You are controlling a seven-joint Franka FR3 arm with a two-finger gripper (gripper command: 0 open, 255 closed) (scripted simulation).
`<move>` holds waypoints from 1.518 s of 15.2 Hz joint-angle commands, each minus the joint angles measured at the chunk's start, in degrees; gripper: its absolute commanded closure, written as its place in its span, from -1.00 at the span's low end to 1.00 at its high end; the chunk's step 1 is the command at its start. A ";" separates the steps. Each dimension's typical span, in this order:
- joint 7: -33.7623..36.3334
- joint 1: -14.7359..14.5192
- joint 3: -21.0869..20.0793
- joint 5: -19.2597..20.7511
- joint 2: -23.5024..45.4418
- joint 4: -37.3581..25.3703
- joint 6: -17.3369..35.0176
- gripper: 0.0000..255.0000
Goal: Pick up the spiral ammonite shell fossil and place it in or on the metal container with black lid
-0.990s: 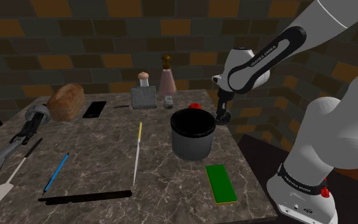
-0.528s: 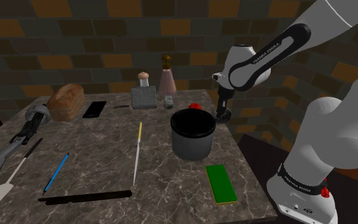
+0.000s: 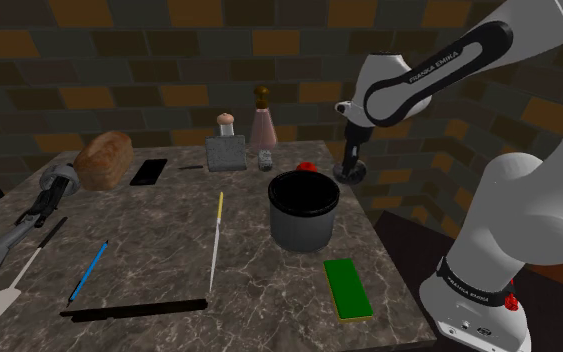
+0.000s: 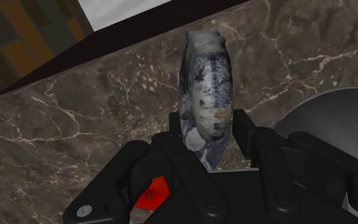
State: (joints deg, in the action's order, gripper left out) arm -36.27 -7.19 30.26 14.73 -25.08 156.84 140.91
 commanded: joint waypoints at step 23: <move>1.32 0.68 -5.55 -1.26 -10.58 -11.96 -22.44 1.00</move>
State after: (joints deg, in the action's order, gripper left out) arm -35.01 -6.54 24.97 13.54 -35.22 145.37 119.41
